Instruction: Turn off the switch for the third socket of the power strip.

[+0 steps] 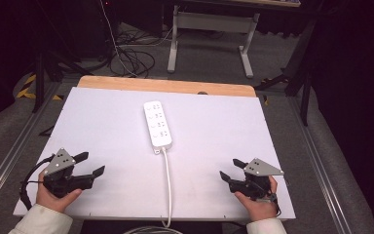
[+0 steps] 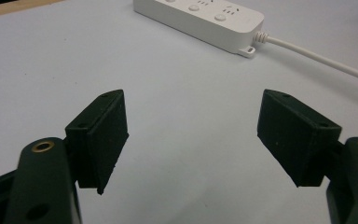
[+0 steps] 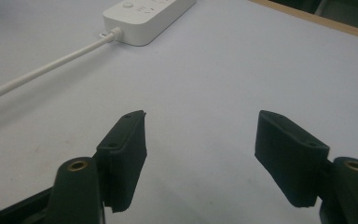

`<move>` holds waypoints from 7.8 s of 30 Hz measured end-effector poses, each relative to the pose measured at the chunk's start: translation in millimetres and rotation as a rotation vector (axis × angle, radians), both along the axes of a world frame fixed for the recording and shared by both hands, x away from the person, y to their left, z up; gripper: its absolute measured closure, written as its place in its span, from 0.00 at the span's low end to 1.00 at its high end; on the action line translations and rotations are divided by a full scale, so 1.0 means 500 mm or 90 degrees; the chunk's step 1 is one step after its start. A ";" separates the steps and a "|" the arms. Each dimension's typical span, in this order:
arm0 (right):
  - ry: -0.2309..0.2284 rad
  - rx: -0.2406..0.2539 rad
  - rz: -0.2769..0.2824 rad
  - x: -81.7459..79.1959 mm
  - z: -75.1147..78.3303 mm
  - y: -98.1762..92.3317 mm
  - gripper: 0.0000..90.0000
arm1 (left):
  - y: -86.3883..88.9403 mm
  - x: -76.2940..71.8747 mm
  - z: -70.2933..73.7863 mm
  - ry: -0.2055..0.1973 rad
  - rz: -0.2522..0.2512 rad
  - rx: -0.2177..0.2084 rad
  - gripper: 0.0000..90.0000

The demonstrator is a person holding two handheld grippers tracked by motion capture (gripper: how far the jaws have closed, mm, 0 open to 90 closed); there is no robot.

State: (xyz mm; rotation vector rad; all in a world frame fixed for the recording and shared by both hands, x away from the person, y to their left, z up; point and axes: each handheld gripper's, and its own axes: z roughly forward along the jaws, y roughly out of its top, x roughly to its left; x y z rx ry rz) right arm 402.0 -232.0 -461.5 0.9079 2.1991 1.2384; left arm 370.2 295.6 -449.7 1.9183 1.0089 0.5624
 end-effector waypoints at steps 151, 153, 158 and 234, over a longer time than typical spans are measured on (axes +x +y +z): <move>0.010 0.016 0.053 -0.002 -0.008 0.003 0.38 | -0.245 0.417 -0.056 -0.033 0.014 -0.020 1.00; 0.009 0.017 0.053 -0.002 -0.008 0.002 0.38 | -0.244 0.422 -0.062 -0.034 0.015 -0.034 1.00; 0.011 0.019 0.055 -0.002 -0.008 0.002 0.38 | -0.247 0.425 -0.068 -0.033 0.021 -0.037 1.00; 0.019 0.017 0.072 -0.002 -0.013 0.006 0.38 | -0.279 0.438 -0.049 0.046 0.076 0.025 1.00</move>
